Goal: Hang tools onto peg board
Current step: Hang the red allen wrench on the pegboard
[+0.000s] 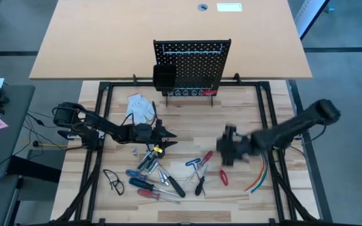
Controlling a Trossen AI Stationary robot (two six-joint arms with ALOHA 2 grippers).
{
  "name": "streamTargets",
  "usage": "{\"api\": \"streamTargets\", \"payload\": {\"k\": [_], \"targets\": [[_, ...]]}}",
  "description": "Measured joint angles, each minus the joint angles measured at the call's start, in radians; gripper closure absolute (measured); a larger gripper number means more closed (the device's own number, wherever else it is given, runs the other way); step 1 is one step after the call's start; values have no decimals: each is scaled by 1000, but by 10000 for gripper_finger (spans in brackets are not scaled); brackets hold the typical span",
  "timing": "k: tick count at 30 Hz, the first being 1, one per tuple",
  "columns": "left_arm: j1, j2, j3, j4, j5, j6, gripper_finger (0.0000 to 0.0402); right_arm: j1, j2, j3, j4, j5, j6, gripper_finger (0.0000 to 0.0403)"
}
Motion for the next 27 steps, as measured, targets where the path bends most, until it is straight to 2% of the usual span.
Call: {"api": "streamTargets", "payload": {"k": [4,7,10,14,17,21,27], "targets": [[0,0,0,21,0,0,257,179,126,10,54,-9,255,181],[0,0,0,26,0,0,257,250,198,22,22,-14,428,181],[0,0,0,29,-7,0,257,284,247,23,-53,-15,499,181],[0,0,0,30,-18,16,257,261,282,30,-148,29,479,182],[0,0,0,32,-21,24,257,200,286,32,-224,129,403,182],[0,0,0,32,-21,25,257,101,241,79,-408,267,418,182],[0,0,0,9,-21,25,257,68,152,88,-429,199,393,182]]}}
